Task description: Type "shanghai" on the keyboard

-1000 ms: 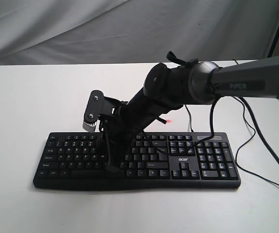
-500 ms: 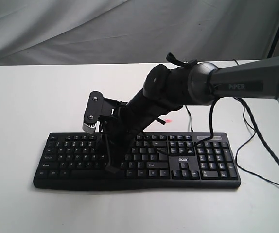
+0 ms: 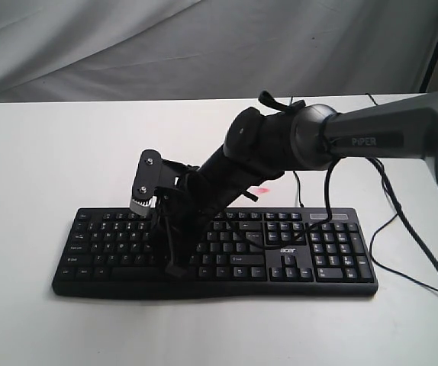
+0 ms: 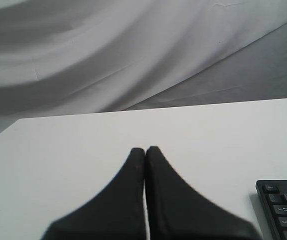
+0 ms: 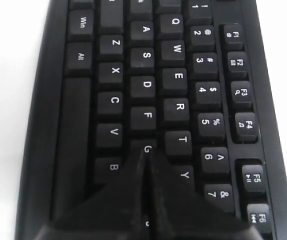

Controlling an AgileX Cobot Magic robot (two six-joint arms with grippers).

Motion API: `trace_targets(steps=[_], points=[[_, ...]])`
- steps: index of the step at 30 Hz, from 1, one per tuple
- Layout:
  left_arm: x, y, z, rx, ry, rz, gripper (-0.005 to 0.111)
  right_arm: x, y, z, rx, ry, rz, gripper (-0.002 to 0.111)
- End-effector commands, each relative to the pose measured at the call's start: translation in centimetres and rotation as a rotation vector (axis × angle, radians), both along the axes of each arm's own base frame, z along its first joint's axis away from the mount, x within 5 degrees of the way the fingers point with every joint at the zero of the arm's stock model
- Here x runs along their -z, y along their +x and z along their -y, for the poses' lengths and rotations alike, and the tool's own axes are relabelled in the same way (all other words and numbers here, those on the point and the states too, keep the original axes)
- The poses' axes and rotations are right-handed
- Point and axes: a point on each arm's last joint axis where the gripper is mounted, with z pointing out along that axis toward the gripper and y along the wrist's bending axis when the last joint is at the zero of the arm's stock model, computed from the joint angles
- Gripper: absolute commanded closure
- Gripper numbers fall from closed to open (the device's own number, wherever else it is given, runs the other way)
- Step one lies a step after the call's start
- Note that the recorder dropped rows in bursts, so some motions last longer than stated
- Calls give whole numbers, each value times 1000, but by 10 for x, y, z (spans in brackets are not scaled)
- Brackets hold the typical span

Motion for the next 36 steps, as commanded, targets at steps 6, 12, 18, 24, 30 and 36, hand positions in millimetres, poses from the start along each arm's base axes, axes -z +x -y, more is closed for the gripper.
trace_targets(steps=[6,12,18,24,30,36], points=[[1,1,0,4,-3,-2,106,2,0,1,-13,-3,-7,108],[1,1,0,4,-3,-2,106,8,0,1,-11,-8,-18,108],[1,1,0,4,-3,-2,106,-8,0,2,-17,-1,18,108],[1,1,0,4,-3,-2,106,-19,0,1,-8,11,36,108],[1,1,0,4,-3,-2,106,-20,0,1,-6,15,34,108],[1,1,0,4,-3,-2,106,-22,-1,-15,39,49,74,108]])
